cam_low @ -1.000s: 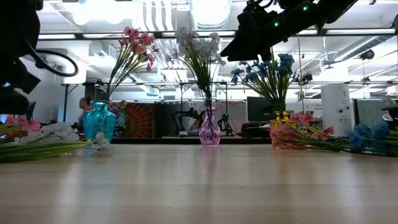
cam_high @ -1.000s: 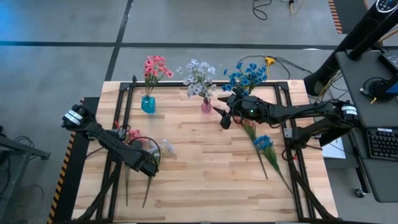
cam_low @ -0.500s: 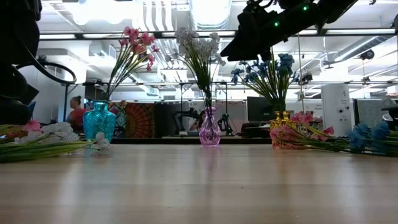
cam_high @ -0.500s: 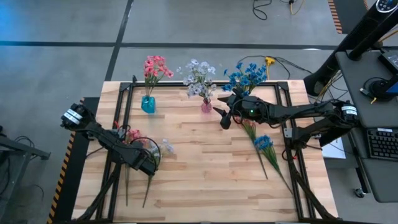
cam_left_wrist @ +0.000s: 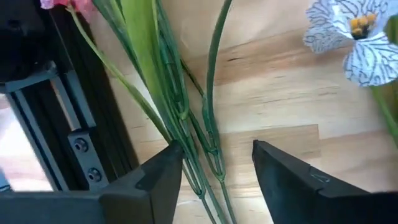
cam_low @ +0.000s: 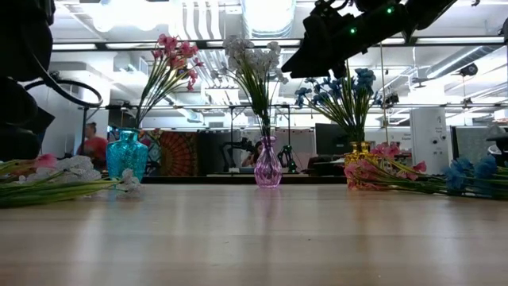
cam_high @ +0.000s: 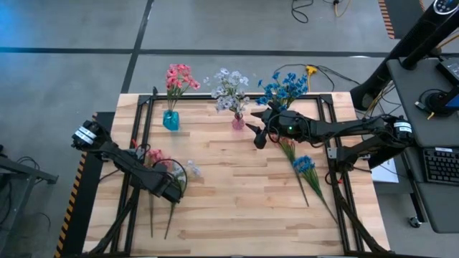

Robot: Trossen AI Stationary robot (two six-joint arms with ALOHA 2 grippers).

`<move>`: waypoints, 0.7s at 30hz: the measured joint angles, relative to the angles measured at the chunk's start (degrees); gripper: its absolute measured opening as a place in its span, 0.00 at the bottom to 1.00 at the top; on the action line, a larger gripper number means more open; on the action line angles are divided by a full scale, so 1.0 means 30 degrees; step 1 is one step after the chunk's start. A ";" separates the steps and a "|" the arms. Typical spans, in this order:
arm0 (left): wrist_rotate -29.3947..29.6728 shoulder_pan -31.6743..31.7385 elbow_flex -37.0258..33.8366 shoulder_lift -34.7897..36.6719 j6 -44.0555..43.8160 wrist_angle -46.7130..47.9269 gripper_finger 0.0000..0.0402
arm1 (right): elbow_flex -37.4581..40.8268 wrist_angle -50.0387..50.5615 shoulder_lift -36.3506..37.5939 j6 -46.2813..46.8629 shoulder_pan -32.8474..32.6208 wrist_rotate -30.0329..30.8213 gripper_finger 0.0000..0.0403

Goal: Sort flowers into vase by color
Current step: Put the left pink flowers into the blue vase

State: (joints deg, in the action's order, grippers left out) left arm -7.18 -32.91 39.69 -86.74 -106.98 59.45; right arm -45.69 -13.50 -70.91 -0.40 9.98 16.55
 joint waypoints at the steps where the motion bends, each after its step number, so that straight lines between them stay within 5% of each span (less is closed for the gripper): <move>1: -0.0009 0.0000 0.0221 -0.0006 0.0027 0.0460 0.44 | 0.0000 0.0001 0.0000 -0.0001 0.0000 0.0003 0.55; 21: 0.0570 -0.0102 -0.0054 -0.0631 0.0278 0.1094 0.40 | 0.0000 0.0014 0.0000 0.0124 0.0000 0.0003 0.55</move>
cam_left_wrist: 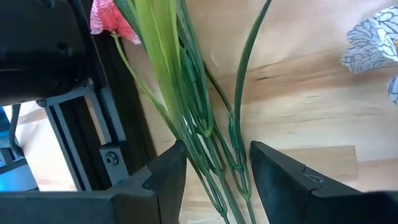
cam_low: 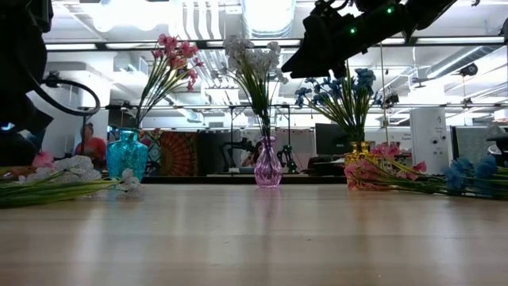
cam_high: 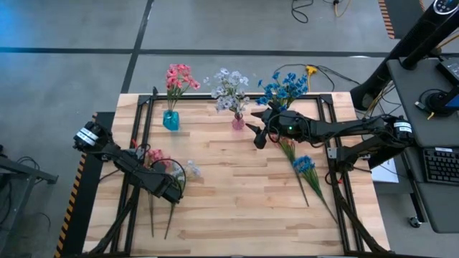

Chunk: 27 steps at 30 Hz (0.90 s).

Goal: Sort flowers into vase by color
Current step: Put the left pink flowers into the blue vase

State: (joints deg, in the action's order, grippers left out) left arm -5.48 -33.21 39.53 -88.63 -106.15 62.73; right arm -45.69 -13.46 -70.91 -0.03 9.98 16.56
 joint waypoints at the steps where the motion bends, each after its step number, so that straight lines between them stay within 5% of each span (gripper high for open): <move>1: 0.0000 0.0000 -0.0031 -0.0042 0.0000 -0.0116 0.40 | 0.0000 0.0008 0.0000 0.0000 0.0000 0.0000 0.55; 9: 0.0007 0.0007 -0.0103 -0.0243 0.0190 -0.0447 0.36 | 0.0000 0.0119 0.0000 0.0000 0.0000 0.0000 0.55; 19: 0.0204 0.0012 -0.0183 -0.0257 0.0197 -0.0743 0.02 | 0.0000 0.0675 0.0000 0.0202 0.0000 0.0000 0.55; 27: 0.0213 0.0007 0.0063 -0.0189 0.0676 -0.0317 0.00 | 0.0000 0.1003 0.0000 0.0229 0.0000 -0.0004 0.55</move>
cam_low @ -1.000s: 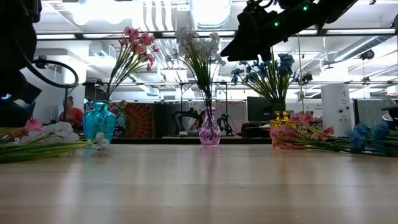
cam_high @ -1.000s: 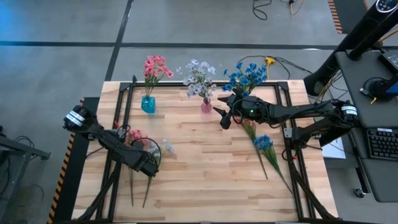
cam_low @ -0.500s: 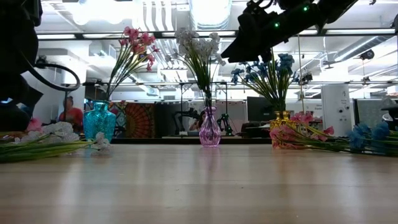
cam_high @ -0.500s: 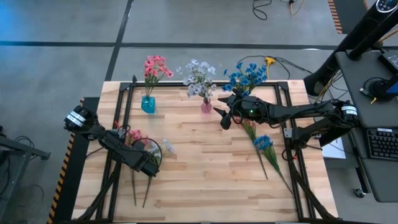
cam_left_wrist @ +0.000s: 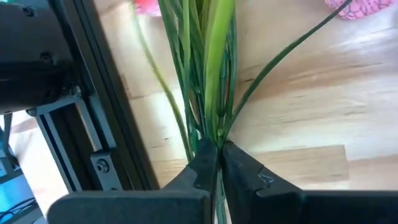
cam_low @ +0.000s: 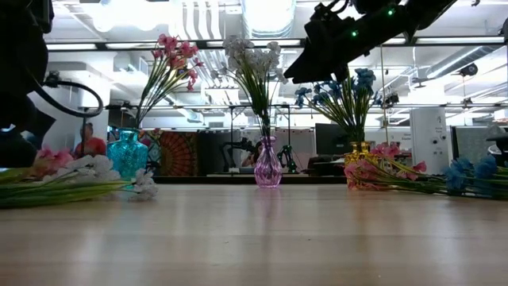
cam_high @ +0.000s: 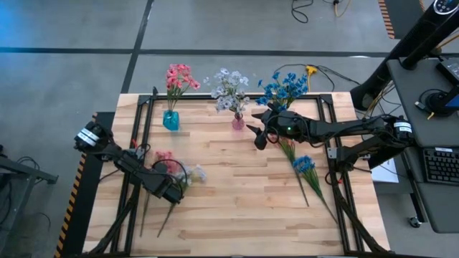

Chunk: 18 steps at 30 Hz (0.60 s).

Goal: Sort flowers into vase by color
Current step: Put the left pink flowers into the blue vase

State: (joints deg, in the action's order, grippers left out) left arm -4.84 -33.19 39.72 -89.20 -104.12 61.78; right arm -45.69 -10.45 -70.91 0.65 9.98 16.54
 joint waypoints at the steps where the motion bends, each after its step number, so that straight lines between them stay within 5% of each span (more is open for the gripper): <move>1: 0.0013 0.0000 0.0111 0.0030 0.0043 0.0179 0.00 | 0.0000 0.0022 0.0000 0.0001 0.0000 0.0001 0.55; 11: 0.2412 -0.0087 0.2941 0.1235 0.0809 0.3019 0.00 | 0.0000 0.0630 0.0382 -0.0003 -0.0451 -0.0010 0.55; 18: 0.3993 -0.0230 0.6470 0.1501 0.0652 0.8751 0.00 | -0.0007 0.1226 0.1270 -0.0039 -0.0954 -0.0010 0.55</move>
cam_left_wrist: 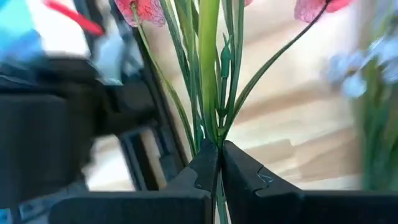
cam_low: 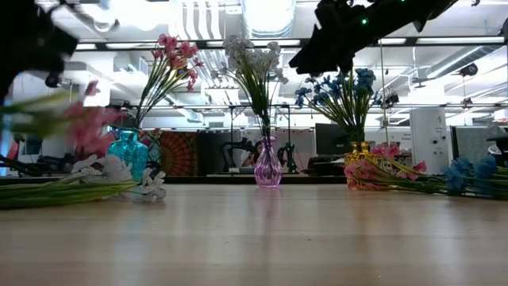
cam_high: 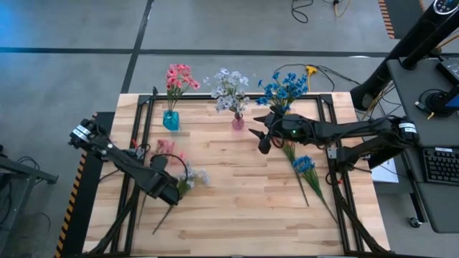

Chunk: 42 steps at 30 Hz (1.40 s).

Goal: Sort flowers into vase by color
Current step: Put the left pink flowers into the blue vase

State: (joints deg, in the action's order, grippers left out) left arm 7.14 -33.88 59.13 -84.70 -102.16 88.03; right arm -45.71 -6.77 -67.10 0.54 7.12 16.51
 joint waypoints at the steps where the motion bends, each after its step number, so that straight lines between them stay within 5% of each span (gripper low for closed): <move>1: 0.0555 -0.0069 0.0629 0.0008 -0.0021 0.0595 0.00 | 0.0000 0.0145 0.0154 0.0000 -0.0096 0.0004 0.55; 9: 0.9685 -0.0755 0.5287 0.0550 0.5431 -0.1863 0.00 | 0.0000 0.1473 0.1212 -0.0015 -0.1087 -0.0039 0.55; 14: 1.3443 -0.0893 0.6848 0.0573 1.4005 -0.6675 0.00 | 0.0251 0.1725 0.1502 -0.0020 -0.2007 -0.0153 0.55; 23: 1.3637 0.0264 0.5006 0.0782 2.7828 -1.7884 0.00 | 0.0616 0.1622 0.0585 0.0536 -0.3701 -0.0139 0.55; 34: 1.2480 0.1376 -0.1193 0.1142 3.4363 -3.1603 0.00 | 0.0763 0.0763 0.0573 0.0612 -0.4212 0.0022 0.55; 42: 1.5977 0.2624 -0.5371 0.2532 3.8297 -4.0621 0.00 | 0.0928 0.0585 0.0573 0.0605 -0.4212 0.0032 0.55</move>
State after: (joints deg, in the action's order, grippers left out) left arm 55.07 -26.01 43.02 -77.10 12.72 -33.83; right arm -42.93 -5.02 -65.39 2.35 -5.52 16.61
